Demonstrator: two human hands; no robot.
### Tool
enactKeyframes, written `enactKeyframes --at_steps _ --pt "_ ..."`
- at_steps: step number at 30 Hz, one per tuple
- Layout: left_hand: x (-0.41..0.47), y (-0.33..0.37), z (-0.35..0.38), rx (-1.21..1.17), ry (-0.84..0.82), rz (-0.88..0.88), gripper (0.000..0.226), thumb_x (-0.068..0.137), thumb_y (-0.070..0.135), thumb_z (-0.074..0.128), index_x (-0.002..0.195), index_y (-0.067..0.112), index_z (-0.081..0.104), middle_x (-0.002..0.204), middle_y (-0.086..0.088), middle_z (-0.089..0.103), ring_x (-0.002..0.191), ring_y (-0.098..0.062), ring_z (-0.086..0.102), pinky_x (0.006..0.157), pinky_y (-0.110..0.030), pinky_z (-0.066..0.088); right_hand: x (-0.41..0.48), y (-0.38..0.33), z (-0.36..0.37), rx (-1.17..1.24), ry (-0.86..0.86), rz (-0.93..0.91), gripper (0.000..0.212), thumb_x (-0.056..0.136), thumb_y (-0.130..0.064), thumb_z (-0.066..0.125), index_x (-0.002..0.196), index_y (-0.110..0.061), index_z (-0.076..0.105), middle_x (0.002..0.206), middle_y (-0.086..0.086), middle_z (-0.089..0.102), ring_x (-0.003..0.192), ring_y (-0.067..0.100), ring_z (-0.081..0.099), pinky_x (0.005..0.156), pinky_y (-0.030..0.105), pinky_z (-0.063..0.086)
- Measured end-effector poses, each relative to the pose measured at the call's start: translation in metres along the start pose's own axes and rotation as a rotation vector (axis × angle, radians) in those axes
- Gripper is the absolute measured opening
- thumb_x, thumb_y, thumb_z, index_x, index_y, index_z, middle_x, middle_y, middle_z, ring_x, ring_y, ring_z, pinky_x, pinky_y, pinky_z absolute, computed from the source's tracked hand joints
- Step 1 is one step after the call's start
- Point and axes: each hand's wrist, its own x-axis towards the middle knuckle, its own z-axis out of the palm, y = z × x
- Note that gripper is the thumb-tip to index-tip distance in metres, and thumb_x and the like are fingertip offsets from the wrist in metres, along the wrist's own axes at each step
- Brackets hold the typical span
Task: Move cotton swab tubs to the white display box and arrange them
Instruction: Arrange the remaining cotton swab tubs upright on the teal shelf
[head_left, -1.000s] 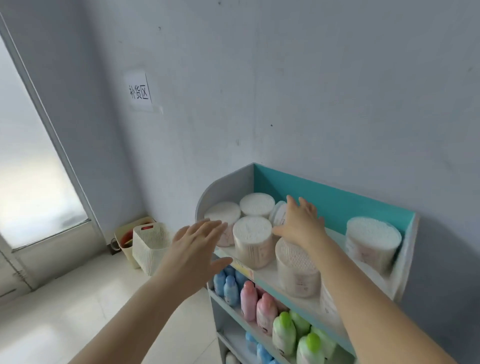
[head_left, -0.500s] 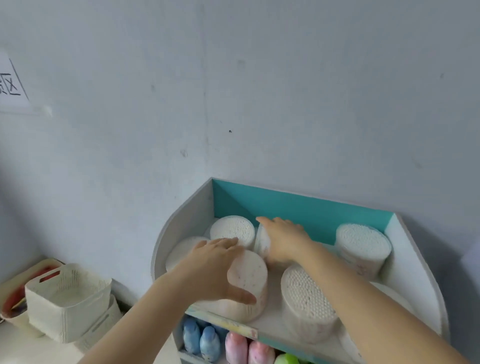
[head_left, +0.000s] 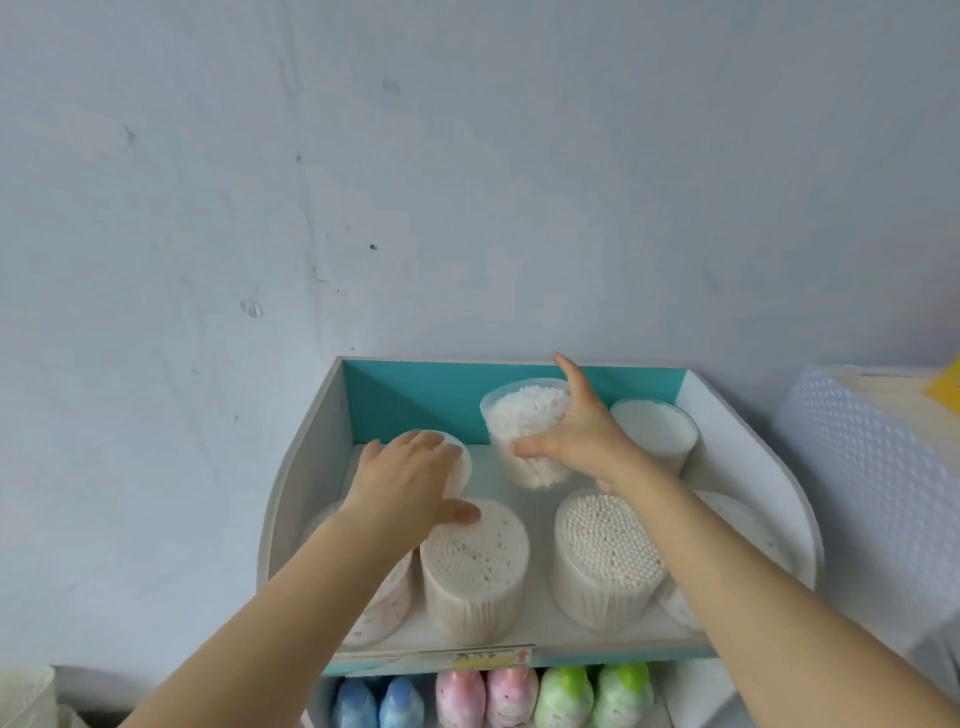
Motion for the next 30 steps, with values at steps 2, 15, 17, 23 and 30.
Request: enactKeyframes --at_steps 2,15,17,23,30 --pt "0.002 -0.003 0.002 -0.064 -0.052 -0.022 0.078 0.079 0.059 0.059 0.142 0.019 0.034 0.152 0.002 0.031 0.136 -0.020 0.034 0.111 -0.041 0.030 -0.002 0.000 -0.001 0.077 0.030 0.026 0.117 0.058 -0.020 0.088 0.147 -0.040 0.014 0.150 -0.002 0.029 0.135 0.020 0.033 0.107 0.039 0.036" --pt "-0.005 -0.001 0.003 -0.044 -0.083 -0.061 0.073 0.085 0.060 0.048 0.144 0.021 0.029 0.157 0.003 0.016 0.143 -0.019 0.017 0.107 -0.052 0.027 -0.006 0.001 0.011 -0.263 -0.217 0.065 0.111 0.064 -0.031 0.084 0.151 -0.030 0.015 0.155 0.002 0.023 0.141 0.021 0.027 0.111 0.038 0.032" --pt "-0.007 0.000 0.003 -0.034 -0.078 -0.073 0.073 0.085 0.061 0.047 0.144 0.023 0.029 0.157 0.005 0.017 0.143 -0.018 0.016 0.108 -0.052 0.026 -0.010 -0.002 0.005 -0.323 -0.282 0.043 0.105 0.070 -0.034 0.081 0.151 -0.030 0.015 0.157 0.003 0.018 0.142 0.022 0.024 0.111 0.037 0.030" --pt "-0.022 0.012 0.004 0.015 0.092 0.021 0.073 0.083 0.065 0.045 0.144 0.031 0.027 0.154 0.011 0.023 0.142 -0.012 0.020 0.113 -0.041 0.024 -0.040 0.003 -0.059 -0.257 -0.208 -0.056 0.078 0.080 -0.031 0.073 0.146 -0.028 0.031 0.154 -0.006 0.028 0.141 0.012 0.026 0.110 0.029 0.027" --pt "-0.034 0.042 0.010 0.060 -0.070 0.186 0.099 0.059 0.080 0.053 0.144 0.036 0.026 0.151 0.017 0.027 0.136 -0.010 0.025 0.111 -0.035 0.021 -0.079 0.040 -0.095 -0.312 -0.268 -0.048 0.088 0.072 -0.040 0.079 0.145 -0.034 0.029 0.152 -0.014 0.030 0.137 0.004 0.029 0.111 0.027 0.028"
